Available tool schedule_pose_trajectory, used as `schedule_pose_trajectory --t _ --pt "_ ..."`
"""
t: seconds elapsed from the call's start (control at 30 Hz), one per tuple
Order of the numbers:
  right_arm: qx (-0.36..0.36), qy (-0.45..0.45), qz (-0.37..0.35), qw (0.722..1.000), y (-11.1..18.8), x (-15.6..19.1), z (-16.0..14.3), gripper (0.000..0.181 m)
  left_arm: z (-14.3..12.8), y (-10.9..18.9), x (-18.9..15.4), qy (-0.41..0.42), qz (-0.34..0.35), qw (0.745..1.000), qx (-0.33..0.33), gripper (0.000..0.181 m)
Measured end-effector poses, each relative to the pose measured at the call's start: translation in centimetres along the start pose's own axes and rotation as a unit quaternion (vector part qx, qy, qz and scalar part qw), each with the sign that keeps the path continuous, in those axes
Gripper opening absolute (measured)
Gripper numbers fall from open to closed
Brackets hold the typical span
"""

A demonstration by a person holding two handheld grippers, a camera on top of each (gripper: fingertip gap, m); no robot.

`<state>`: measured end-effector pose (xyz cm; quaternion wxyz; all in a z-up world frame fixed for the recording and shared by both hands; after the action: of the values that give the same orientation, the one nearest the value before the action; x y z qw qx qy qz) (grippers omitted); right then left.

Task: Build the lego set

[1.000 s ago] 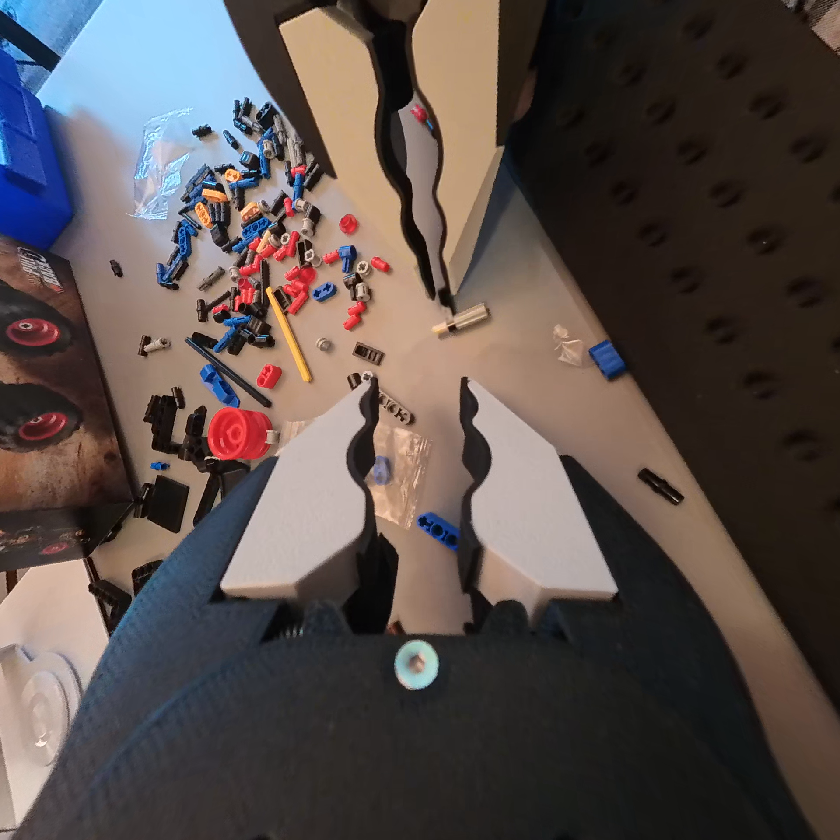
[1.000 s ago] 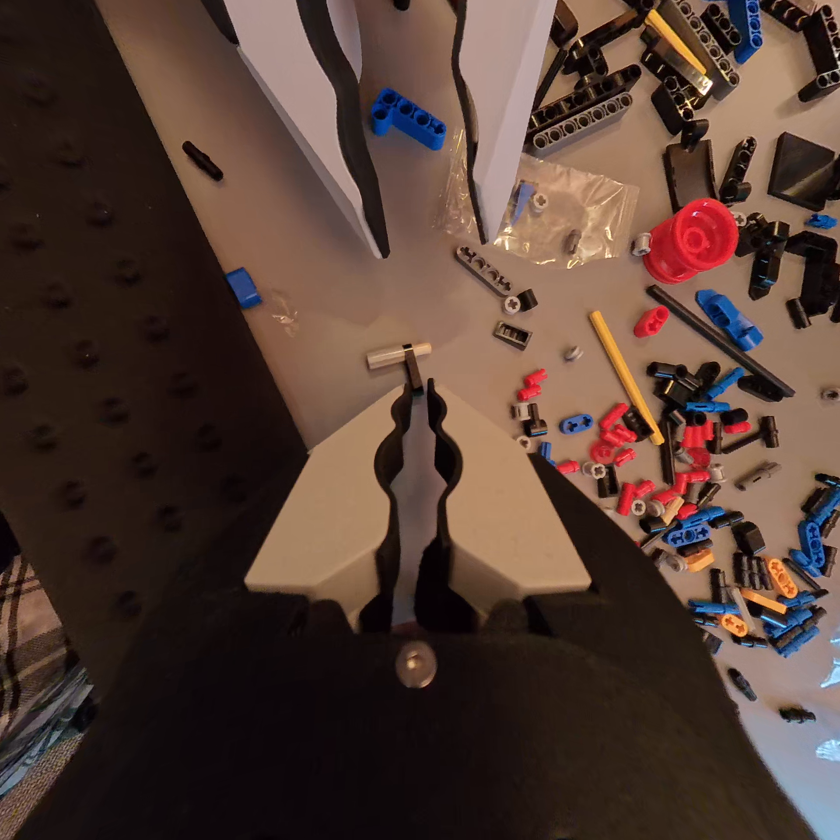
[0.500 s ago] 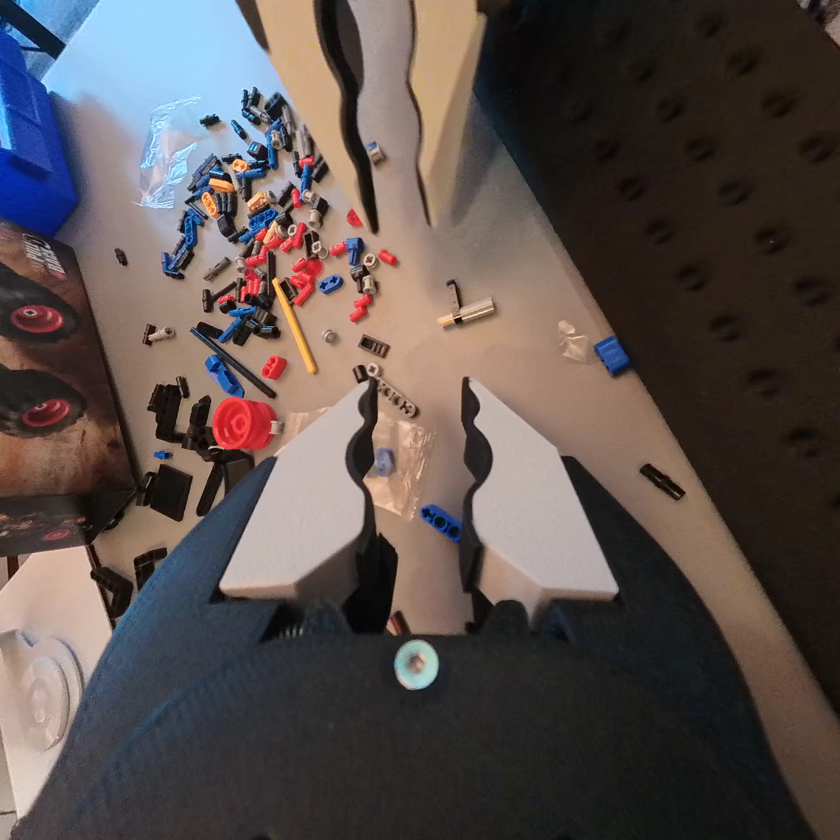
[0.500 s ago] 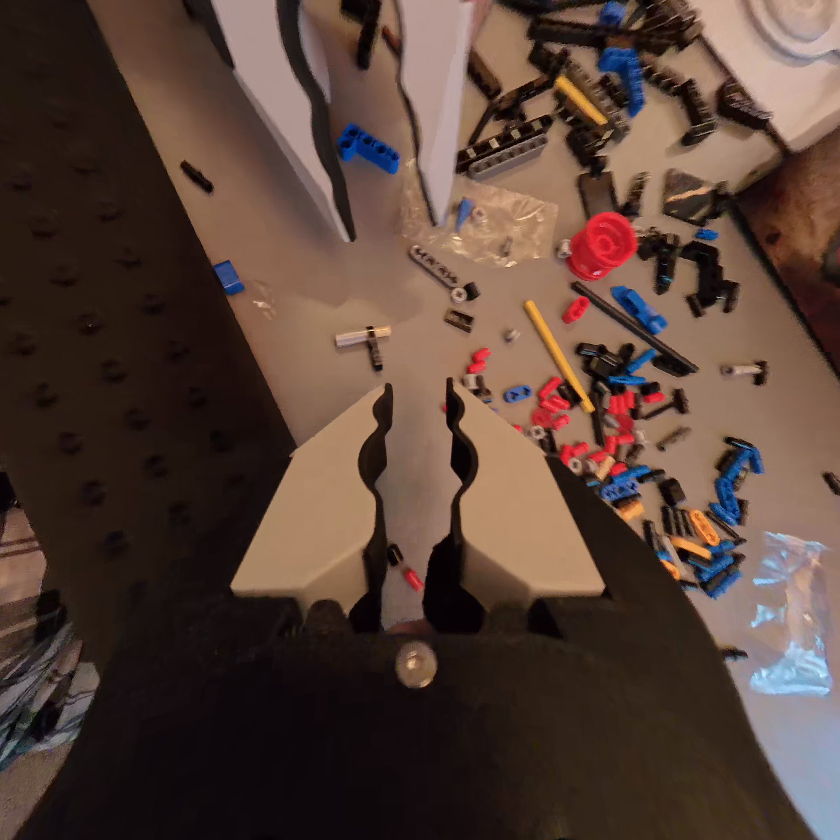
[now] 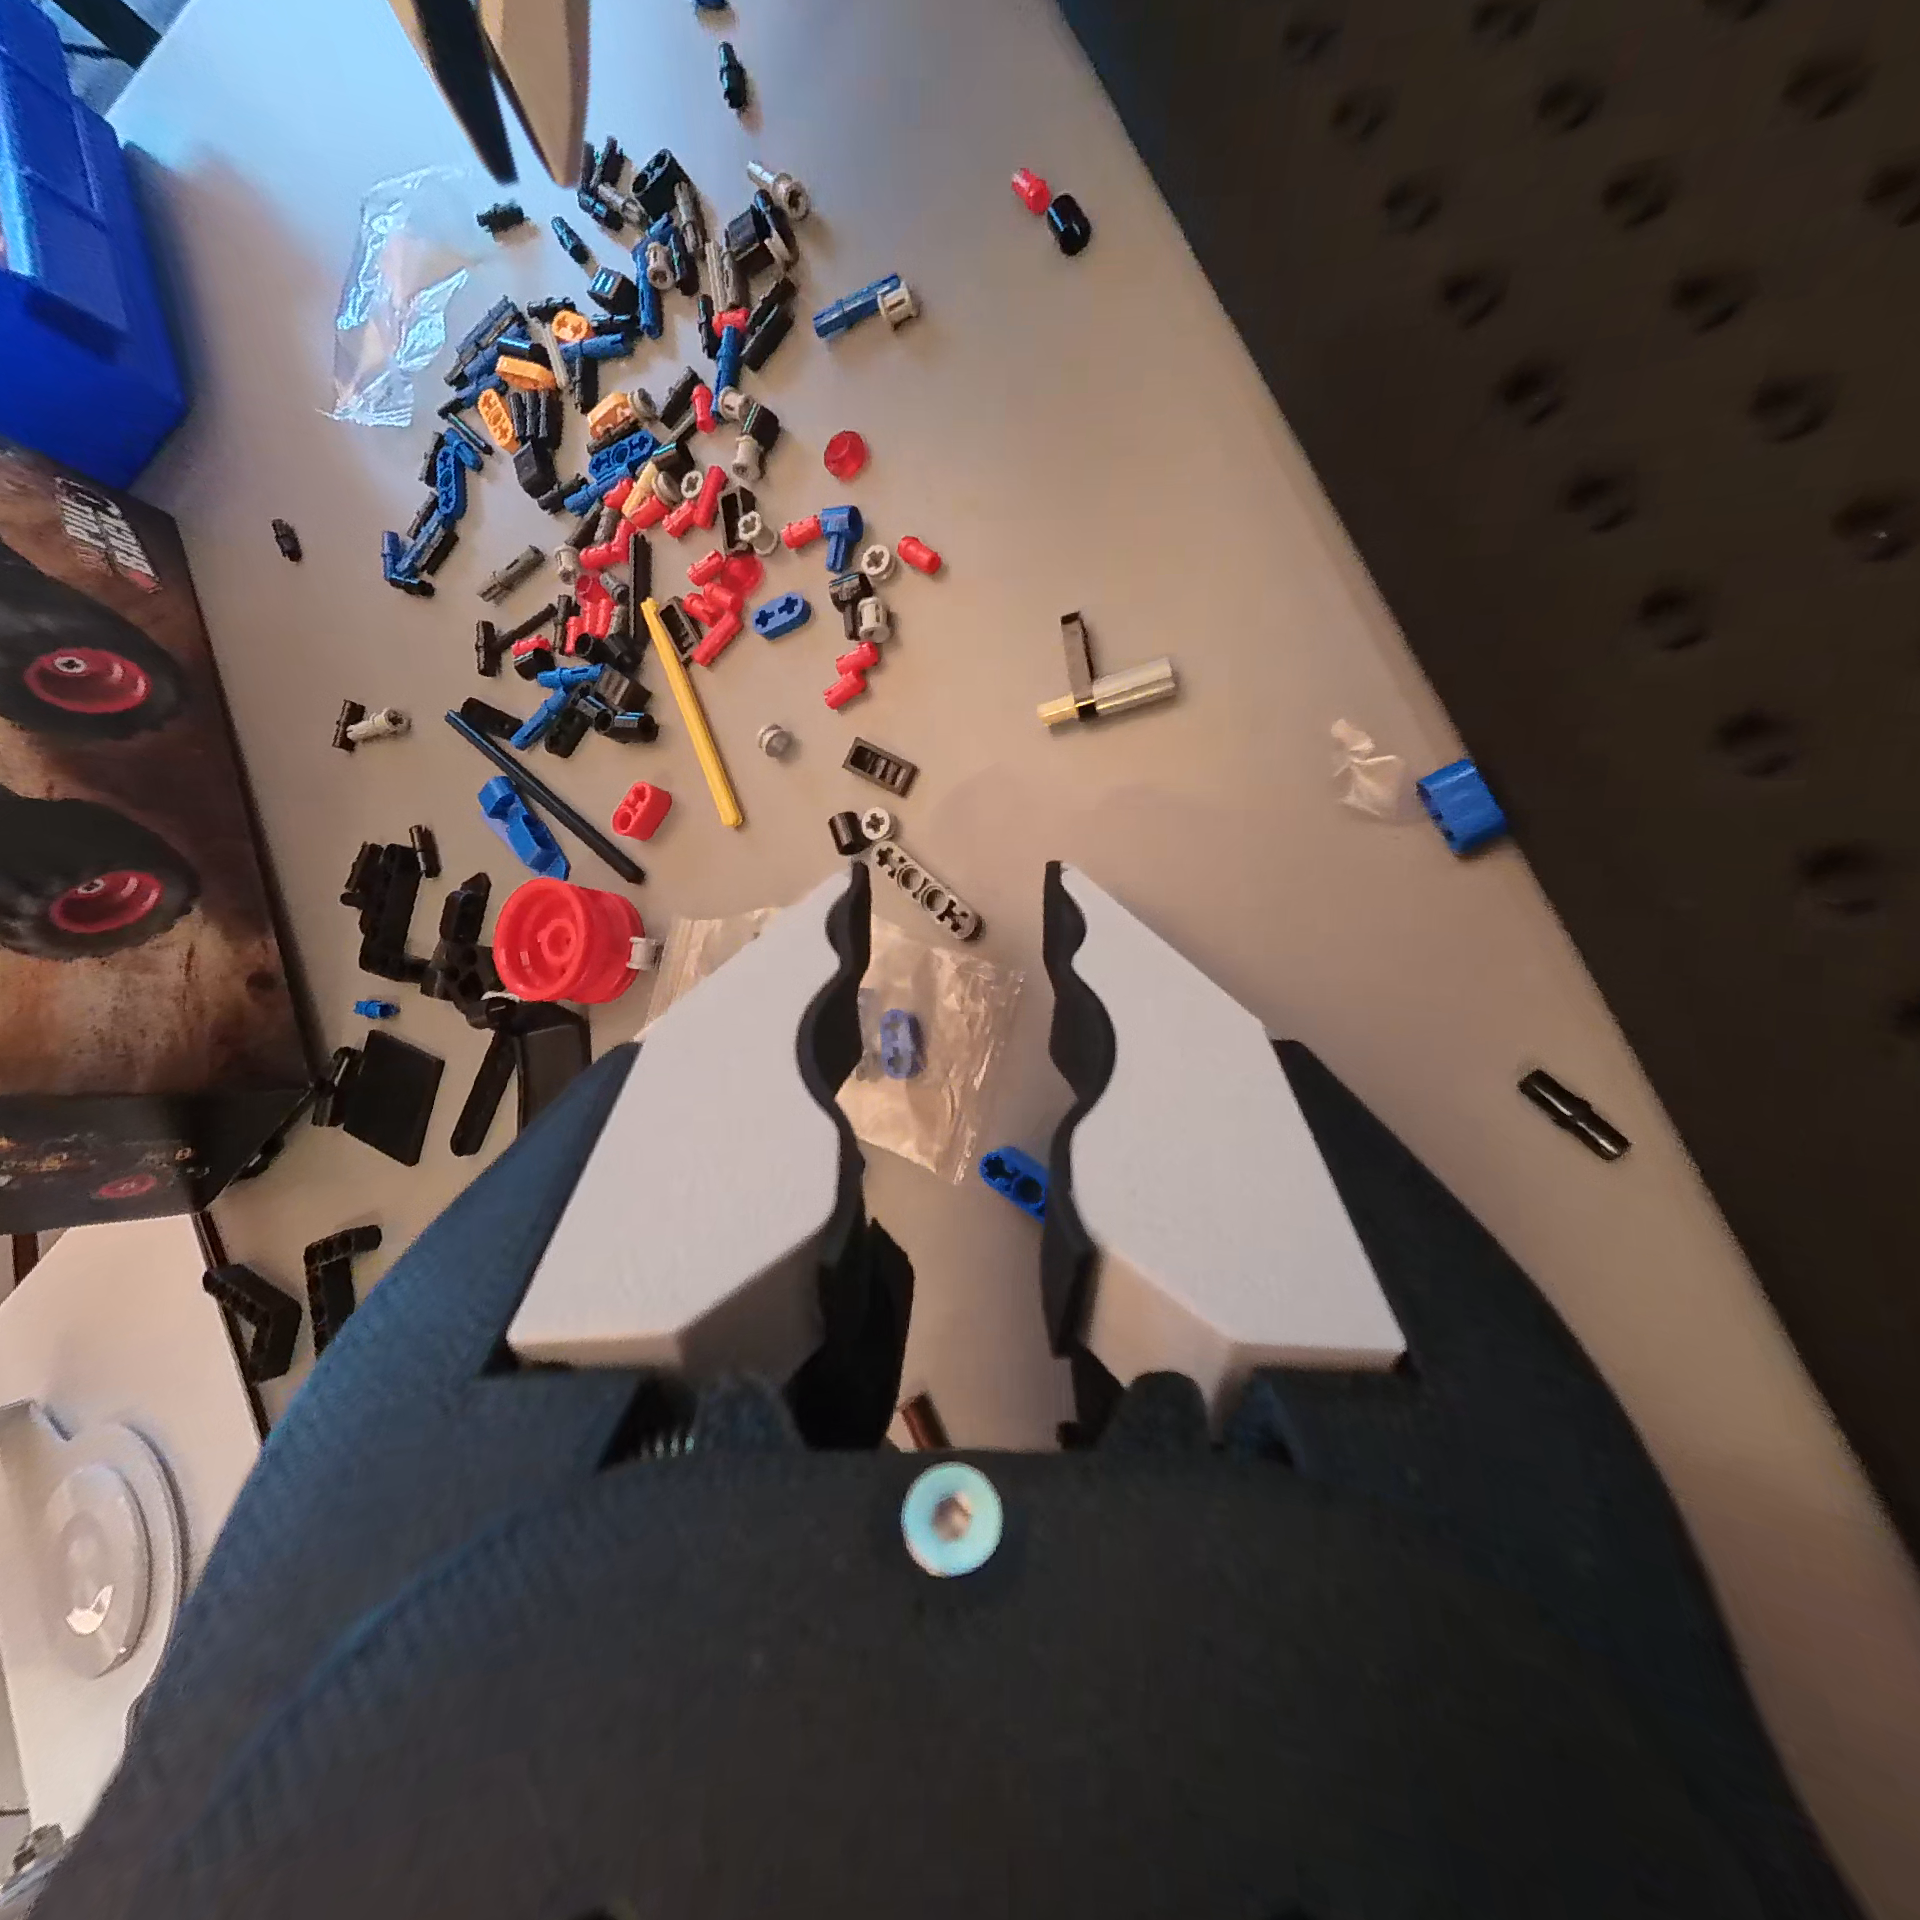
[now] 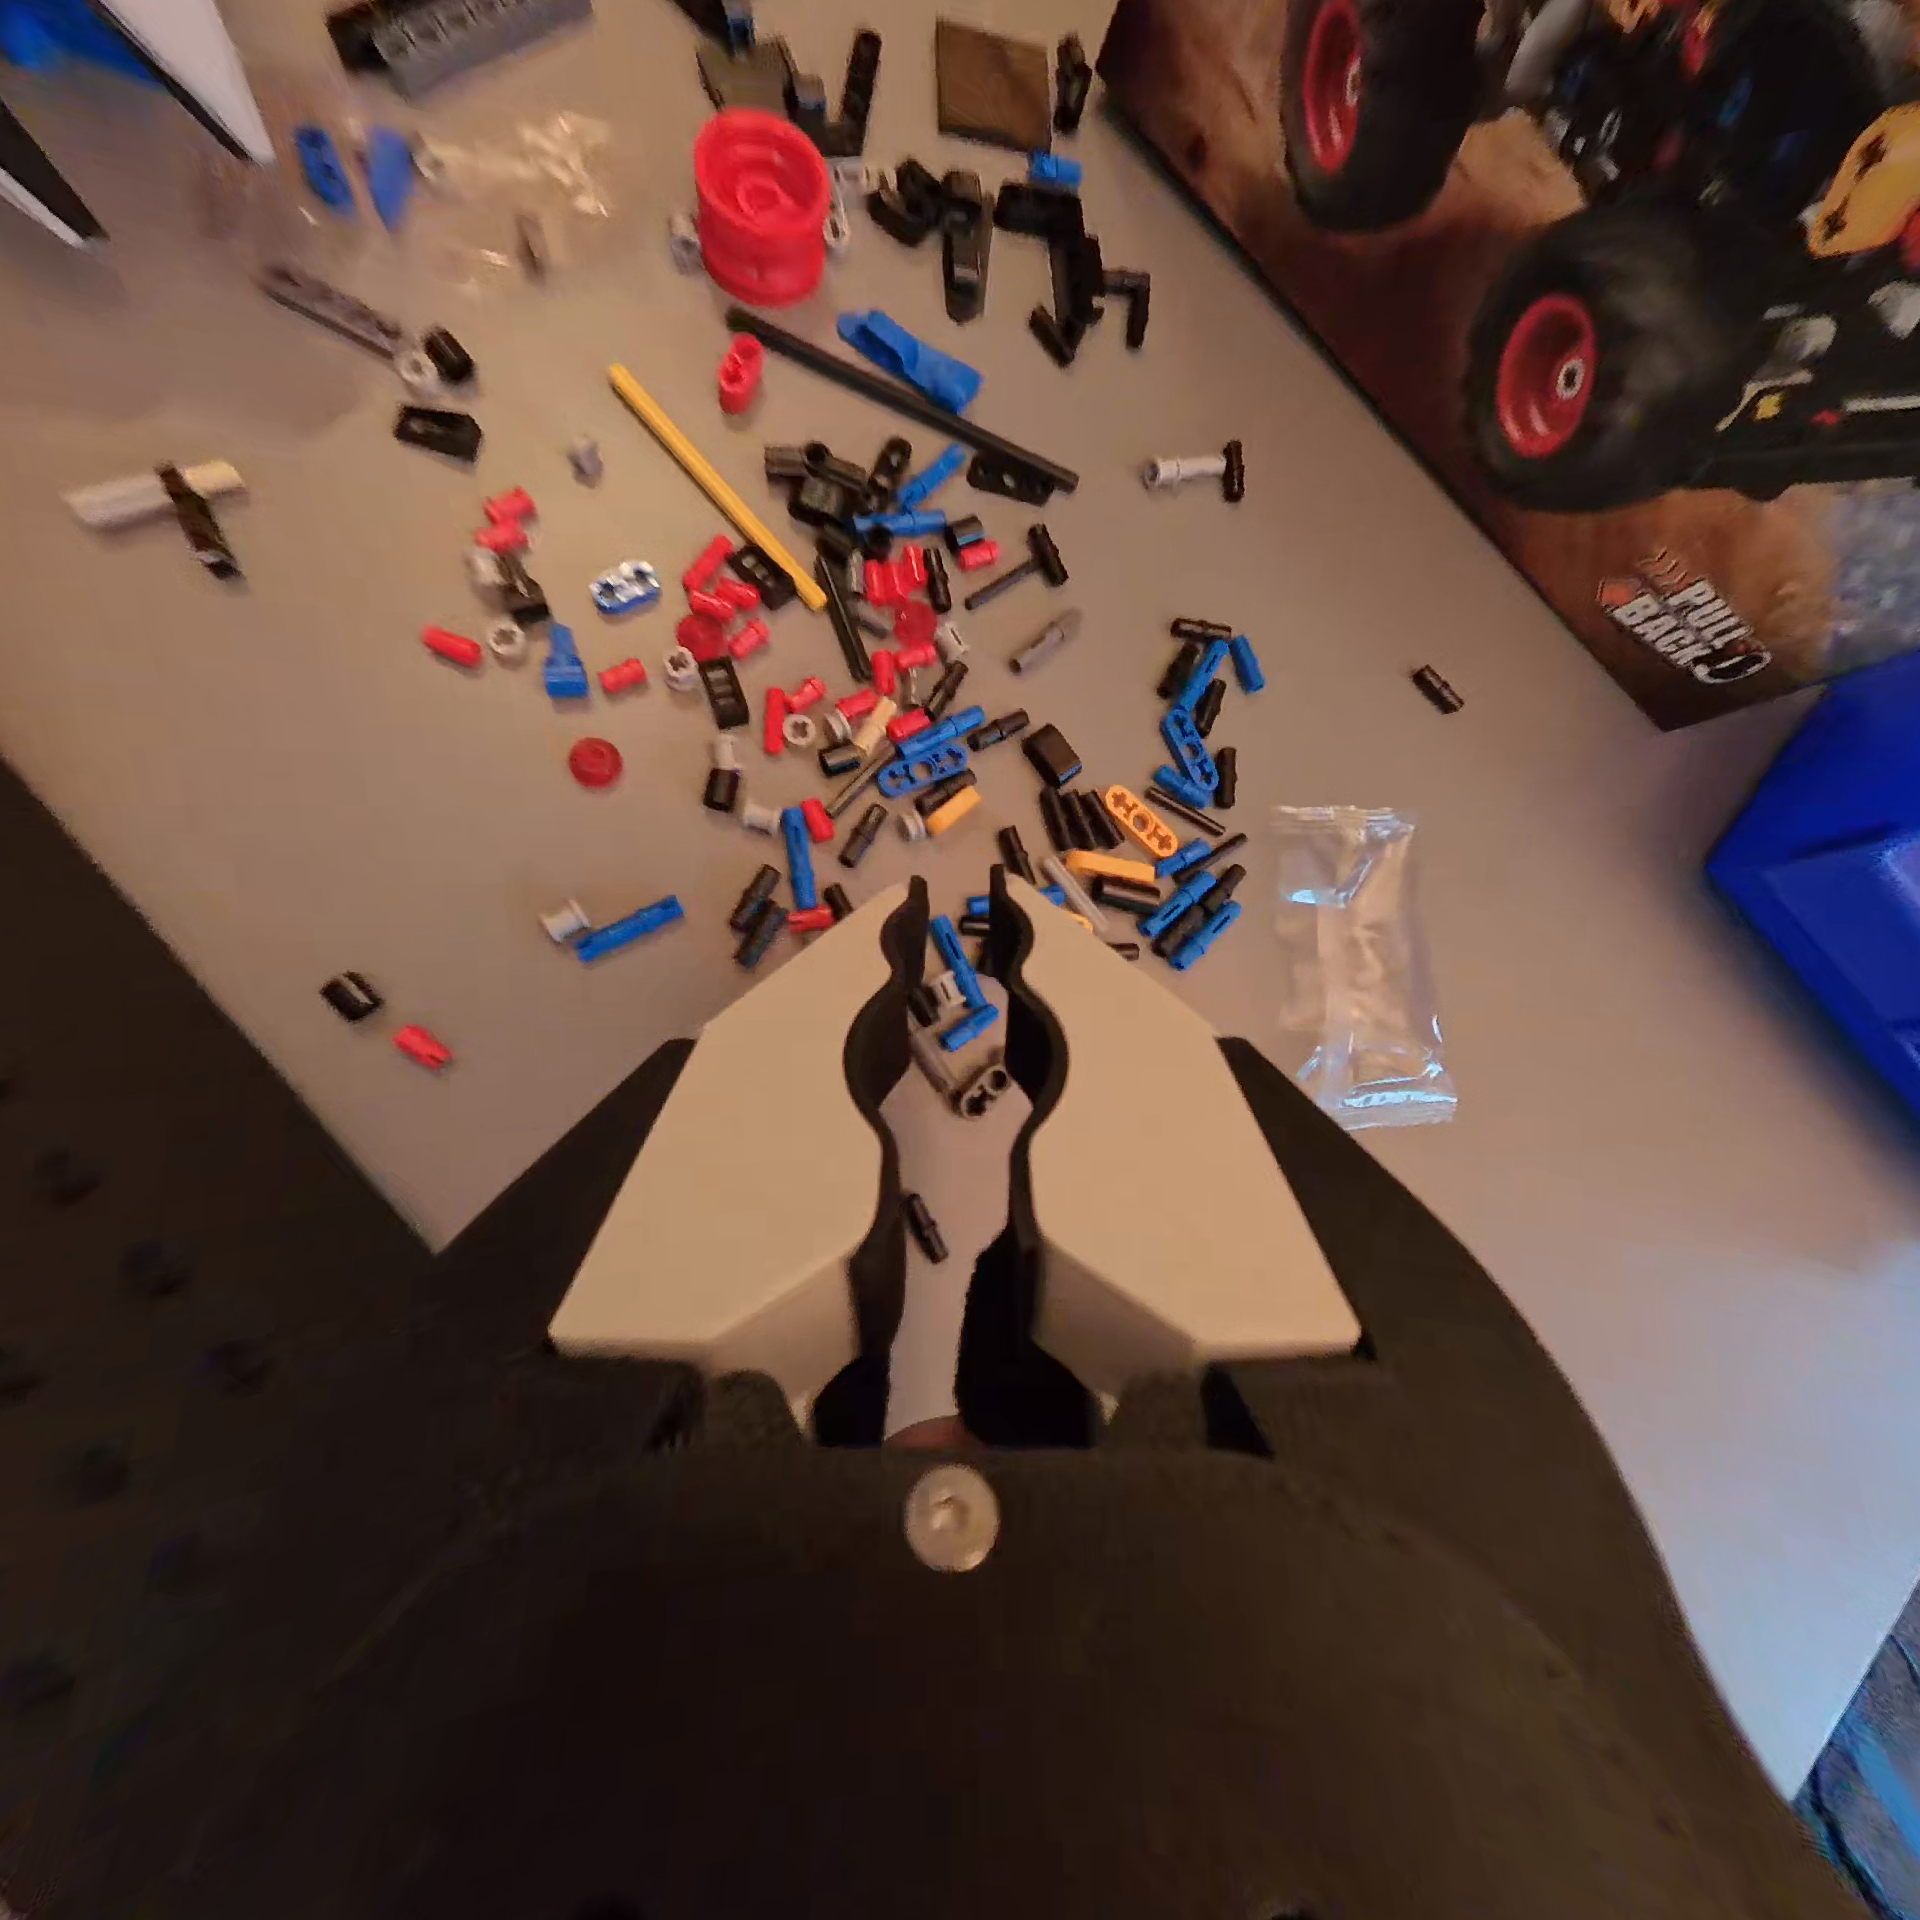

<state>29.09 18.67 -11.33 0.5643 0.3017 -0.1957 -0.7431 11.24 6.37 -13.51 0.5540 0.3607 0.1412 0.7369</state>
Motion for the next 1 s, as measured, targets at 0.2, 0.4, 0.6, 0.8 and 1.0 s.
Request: schedule_pose_trajectory --t 0.2,0.4,0.6,0.8,1.0 --pt "0.025 0.010 0.024 0.999 -2.2 -1.2 -1.7 0.011 -0.3 -0.2 0.1 0.006 -0.002 1.000 0.000 0.031" --pt "0.044 0.021 0.031 0.998 -2.8 -3.0 -2.2 0.006 -0.5 -0.2 0.0 0.009 -0.005 1.000 -0.003 0.031" --pt "0.056 0.039 0.076 0.995 -3.3 -3.8 -2.7 0.005 -0.5 -0.3 0.0 0.011 -0.010 1.000 -0.007 0.031" --pt "0.080 0.054 0.100 0.990 -3.7 -3.7 -2.9 0.005 -0.6 -0.4 0.0 0.014 -0.012 1.000 -0.007 0.031" --pt "0.073 0.032 0.130 0.988 -3.8 -4.1 -3.0 0.009 -0.5 -0.4 0.0 0.017 -0.015 1.000 -0.011 0.031"
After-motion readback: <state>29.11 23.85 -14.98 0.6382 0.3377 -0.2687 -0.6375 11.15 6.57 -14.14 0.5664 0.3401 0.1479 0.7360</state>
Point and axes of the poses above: each gripper's, where its closed fingertips meet, y back along the fingers, z out of its top, x = y × z across the jaws, the point moved 3 cm from there along y, back along the fingers, and after that the axes turned 10 degrees about -x, right-handed, at the moved point
